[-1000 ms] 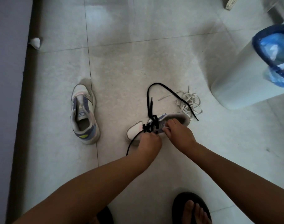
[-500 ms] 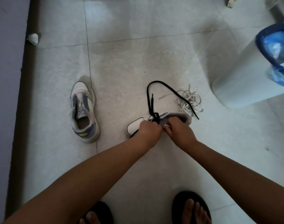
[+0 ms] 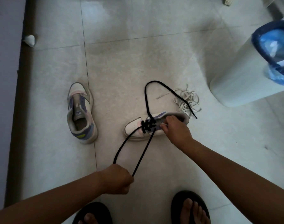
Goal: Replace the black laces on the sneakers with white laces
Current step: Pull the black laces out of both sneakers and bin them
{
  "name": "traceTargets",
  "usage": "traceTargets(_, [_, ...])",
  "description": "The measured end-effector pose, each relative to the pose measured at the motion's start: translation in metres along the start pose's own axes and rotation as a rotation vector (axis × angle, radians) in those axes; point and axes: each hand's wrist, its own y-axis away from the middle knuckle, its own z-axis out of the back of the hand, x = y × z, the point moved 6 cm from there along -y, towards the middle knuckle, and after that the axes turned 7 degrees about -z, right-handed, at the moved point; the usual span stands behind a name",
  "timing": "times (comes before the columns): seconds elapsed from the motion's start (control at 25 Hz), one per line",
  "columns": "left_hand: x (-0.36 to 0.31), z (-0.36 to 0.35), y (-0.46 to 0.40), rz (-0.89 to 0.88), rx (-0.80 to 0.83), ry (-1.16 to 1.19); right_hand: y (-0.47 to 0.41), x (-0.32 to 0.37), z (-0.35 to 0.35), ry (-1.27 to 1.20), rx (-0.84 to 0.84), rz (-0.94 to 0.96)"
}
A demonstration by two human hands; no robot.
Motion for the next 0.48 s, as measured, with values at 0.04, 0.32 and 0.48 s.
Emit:
traceTargets(0.04, [-0.002,-0.003,0.001,-0.007,0.021,-0.002,0.000,0.000,0.000,-0.003,0.001,0.001])
traceTargets(0.32, [0.007,-0.009,0.015,0.070,0.345,0.271,0.002,0.001,0.001,-0.010,0.025,0.001])
traceTargets(0.48, [0.018,-0.008,0.015,0.153,0.412,0.586,0.000,0.001,-0.001,-0.001,0.042,-0.026])
